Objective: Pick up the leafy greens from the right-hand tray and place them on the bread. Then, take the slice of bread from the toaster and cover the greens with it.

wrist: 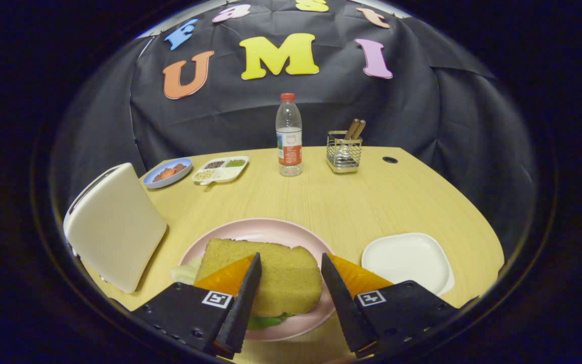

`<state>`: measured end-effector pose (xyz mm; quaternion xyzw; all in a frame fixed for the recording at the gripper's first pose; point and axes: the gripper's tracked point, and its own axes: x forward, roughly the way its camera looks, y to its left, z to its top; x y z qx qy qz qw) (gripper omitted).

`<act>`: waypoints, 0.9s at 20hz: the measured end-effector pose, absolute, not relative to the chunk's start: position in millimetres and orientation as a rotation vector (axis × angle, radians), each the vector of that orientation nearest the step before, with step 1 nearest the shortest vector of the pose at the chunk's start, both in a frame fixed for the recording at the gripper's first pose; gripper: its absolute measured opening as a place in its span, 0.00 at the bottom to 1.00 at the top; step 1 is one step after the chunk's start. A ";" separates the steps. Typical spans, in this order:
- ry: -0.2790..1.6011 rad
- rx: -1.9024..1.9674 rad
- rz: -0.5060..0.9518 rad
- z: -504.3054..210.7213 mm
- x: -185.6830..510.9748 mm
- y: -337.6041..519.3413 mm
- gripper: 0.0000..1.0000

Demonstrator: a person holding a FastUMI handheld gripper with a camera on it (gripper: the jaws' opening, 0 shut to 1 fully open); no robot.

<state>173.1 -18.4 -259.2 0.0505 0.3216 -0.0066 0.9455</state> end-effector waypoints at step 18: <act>0.106 0.000 -0.034 -14.4 26.4 9.0 0.95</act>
